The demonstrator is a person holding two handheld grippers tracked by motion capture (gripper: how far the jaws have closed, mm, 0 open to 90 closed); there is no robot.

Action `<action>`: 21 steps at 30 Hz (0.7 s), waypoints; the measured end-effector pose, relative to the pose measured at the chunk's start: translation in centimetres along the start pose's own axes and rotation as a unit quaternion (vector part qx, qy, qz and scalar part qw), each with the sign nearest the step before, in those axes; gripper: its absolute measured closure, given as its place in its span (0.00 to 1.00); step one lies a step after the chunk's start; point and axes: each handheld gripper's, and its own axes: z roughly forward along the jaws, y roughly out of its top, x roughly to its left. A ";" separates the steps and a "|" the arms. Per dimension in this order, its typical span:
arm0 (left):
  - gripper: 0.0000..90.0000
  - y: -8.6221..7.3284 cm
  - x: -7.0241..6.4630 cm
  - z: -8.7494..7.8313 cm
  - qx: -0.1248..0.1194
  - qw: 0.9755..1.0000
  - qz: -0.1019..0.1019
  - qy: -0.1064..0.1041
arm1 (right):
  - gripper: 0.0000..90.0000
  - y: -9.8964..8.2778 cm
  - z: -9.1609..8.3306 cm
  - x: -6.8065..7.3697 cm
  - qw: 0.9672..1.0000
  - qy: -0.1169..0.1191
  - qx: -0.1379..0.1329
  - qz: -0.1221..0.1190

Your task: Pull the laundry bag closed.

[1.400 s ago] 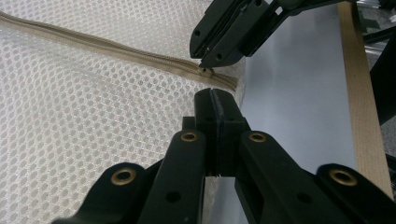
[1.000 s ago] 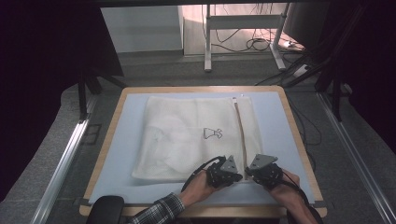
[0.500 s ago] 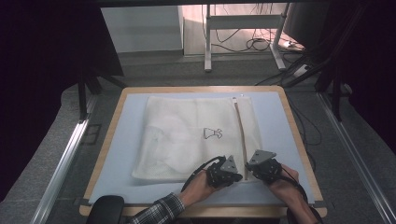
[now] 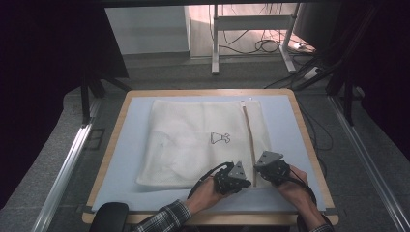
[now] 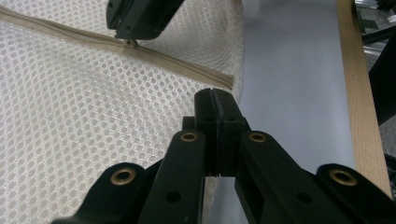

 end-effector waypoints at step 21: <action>1.00 0.0 0.2 0.0 0.001 1.000 -0.002 -0.003 | 0.94 0.6 1.1 -1.2 0.999 -0.029 0.012 -0.011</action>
